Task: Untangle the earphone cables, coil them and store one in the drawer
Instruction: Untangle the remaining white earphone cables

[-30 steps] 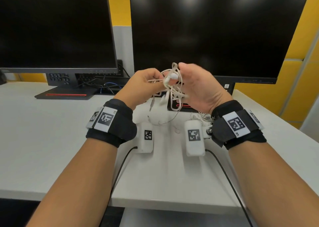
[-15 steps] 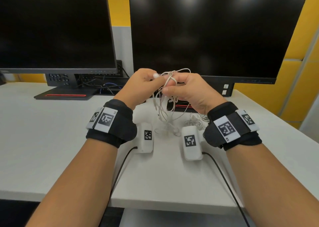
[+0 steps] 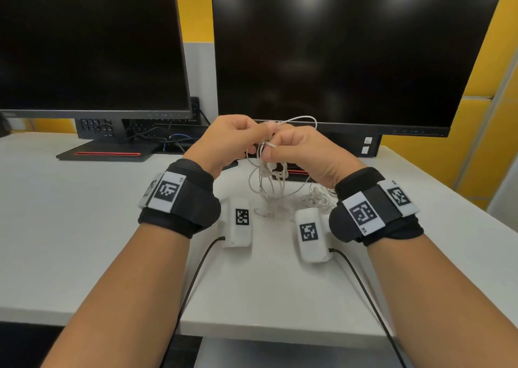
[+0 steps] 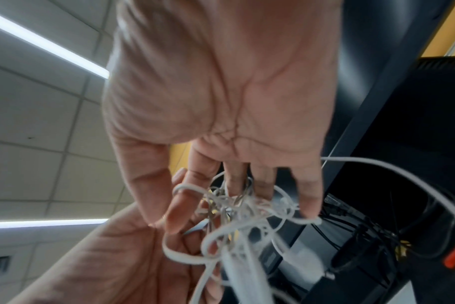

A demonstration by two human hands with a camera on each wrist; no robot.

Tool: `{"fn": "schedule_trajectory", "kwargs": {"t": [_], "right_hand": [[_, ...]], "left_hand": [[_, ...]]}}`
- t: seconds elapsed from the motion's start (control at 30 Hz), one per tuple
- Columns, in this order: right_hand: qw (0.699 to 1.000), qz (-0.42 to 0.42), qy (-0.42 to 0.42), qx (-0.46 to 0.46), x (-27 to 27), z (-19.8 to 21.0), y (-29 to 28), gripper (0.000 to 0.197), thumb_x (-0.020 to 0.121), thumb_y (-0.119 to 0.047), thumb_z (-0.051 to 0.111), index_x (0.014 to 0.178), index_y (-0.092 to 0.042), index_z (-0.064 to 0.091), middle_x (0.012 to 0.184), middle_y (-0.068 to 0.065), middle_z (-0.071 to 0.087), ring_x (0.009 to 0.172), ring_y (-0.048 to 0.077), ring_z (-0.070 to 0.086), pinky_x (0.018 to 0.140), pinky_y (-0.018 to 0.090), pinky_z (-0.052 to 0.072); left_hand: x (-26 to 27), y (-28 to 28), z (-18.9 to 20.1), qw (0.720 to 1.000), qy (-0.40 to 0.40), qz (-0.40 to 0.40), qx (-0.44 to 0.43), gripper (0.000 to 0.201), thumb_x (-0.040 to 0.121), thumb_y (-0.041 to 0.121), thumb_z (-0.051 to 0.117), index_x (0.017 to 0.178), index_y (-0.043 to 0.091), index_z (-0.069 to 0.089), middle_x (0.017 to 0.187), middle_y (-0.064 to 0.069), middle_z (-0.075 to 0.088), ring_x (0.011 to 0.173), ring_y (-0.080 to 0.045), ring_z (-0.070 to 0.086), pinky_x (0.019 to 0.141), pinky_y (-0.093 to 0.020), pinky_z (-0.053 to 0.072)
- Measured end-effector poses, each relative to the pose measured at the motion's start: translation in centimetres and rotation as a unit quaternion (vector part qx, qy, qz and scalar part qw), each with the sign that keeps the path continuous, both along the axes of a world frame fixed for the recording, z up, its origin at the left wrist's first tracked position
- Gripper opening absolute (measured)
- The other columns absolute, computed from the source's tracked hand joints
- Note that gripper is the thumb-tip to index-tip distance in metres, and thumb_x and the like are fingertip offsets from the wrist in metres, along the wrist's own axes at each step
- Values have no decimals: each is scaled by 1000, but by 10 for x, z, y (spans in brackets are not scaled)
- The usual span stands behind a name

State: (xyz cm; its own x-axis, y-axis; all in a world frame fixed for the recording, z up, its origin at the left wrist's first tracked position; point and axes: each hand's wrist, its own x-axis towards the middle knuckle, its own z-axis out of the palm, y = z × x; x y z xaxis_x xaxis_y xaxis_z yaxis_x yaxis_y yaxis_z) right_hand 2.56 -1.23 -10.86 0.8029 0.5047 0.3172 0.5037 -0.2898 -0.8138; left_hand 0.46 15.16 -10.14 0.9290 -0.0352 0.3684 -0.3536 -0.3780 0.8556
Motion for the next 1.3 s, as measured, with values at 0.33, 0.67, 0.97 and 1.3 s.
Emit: {"fn": "schedule_trajectory", "kwargs": {"t": [0.33,0.67,0.97,1.3], "right_hand": [[993,-48,37,99,3,3,-1,12,88,-1,58,80,-6,64,84,15,64,83,25,60,86,41,52],[979,-133,-94,122,9,1,-5,29,81,9,68,82,-20,64,87,6,66,77,14,64,68,23,52],[976,-145,-118,107,8,3,-6,31,83,7,66,82,-24,64,87,1,66,79,10,64,72,21,54],[978,-178,-110,18,5,4,-6,28,85,5,61,79,-22,60,77,-5,57,72,5,54,66,18,45]], "left_hand": [[-3,0,2,993,-6,-79,-89,23,90,-9,54,96,14,51,79,-4,61,68,-15,62,64,-28,53],[-4,-1,1,993,23,-77,-88,12,91,4,60,88,15,58,81,-7,59,66,-15,50,60,-25,43],[5,2,-3,997,-17,54,55,9,89,17,66,82,18,71,72,1,64,68,-11,57,67,-26,52],[17,5,-4,976,-102,175,-80,12,94,14,50,88,19,58,93,-12,66,82,-19,65,76,-35,59]]}}
